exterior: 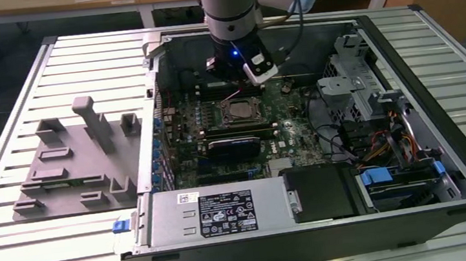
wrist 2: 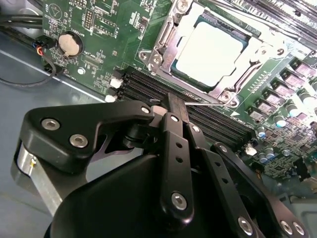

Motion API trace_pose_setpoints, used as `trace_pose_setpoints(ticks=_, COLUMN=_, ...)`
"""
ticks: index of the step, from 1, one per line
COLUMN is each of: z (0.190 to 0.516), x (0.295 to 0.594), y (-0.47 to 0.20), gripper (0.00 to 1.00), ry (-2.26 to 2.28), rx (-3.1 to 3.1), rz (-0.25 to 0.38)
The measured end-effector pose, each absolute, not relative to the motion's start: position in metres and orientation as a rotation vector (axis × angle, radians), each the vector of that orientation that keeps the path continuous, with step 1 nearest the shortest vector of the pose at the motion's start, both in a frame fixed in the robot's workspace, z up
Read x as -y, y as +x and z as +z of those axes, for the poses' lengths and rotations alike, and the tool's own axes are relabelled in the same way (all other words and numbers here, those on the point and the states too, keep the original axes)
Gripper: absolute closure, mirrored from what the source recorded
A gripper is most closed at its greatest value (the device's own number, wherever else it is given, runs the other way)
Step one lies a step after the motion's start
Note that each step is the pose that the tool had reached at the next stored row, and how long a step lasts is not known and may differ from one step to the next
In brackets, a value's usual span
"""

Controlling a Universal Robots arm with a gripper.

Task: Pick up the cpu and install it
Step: 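Install the first cpu locking lever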

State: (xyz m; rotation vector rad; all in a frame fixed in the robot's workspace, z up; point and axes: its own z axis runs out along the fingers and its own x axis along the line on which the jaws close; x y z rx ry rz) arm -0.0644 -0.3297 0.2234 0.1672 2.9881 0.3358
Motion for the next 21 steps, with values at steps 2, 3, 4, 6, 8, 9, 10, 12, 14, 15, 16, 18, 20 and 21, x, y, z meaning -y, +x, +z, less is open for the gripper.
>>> trace_pose_setpoints(ticks=2, z=0.222, x=0.330, y=-0.064, gripper=0.89, ry=0.167, rx=-2.986, rz=0.336)
trace_pose_setpoints(ticks=3, z=0.221, x=0.330, y=-0.064, gripper=0.89, ry=0.166, rx=-2.983, rz=0.336)
trace_pose_setpoints(ticks=4, z=0.220, x=0.330, y=-0.064, gripper=0.89, ry=0.166, rx=-2.981, rz=0.336)
trace_pose_setpoints(ticks=6, z=0.218, x=0.330, y=-0.064, gripper=0.89, ry=0.165, rx=-2.975, rz=0.336)
trace_pose_setpoints(ticks=8, z=0.216, x=0.330, y=-0.064, gripper=0.89, ry=0.163, rx=-2.971, rz=0.336)
trace_pose_setpoints(ticks=9, z=0.216, x=0.330, y=-0.064, gripper=0.89, ry=0.163, rx=-2.970, rz=0.336)
trace_pose_setpoints(ticks=10, z=0.215, x=0.330, y=-0.064, gripper=0.89, ry=0.163, rx=-2.969, rz=0.335)
trace_pose_setpoints(ticks=12, z=0.215, x=0.330, y=-0.064, gripper=0.89, ry=0.163, rx=-2.968, rz=0.335)
trace_pose_setpoints(ticks=14, z=0.214, x=0.330, y=-0.064, gripper=0.89, ry=0.163, rx=-2.965, rz=0.335)
trace_pose_setpoints(ticks=15, z=0.213, x=0.330, y=-0.064, gripper=0.89, ry=0.163, rx=-2.963, rz=0.334)
trace_pose_setpoints(ticks=16, z=0.213, x=0.330, y=-0.064, gripper=0.89, ry=0.163, rx=-2.962, rz=0.334)
trace_pose_setpoints(ticks=18, z=0.212, x=0.330, y=-0.064, gripper=0.89, ry=0.163, rx=-2.959, rz=0.333)
trace_pose_setpoints(ticks=20, z=0.211, x=0.330, y=-0.064, gripper=0.89, ry=0.163, rx=-2.956, rz=0.331)
trace_pose_setpoints(ticks=21, z=0.210, x=0.330, y=-0.065, gripper=0.89, ry=0.164, rx=-2.954, rz=0.329)
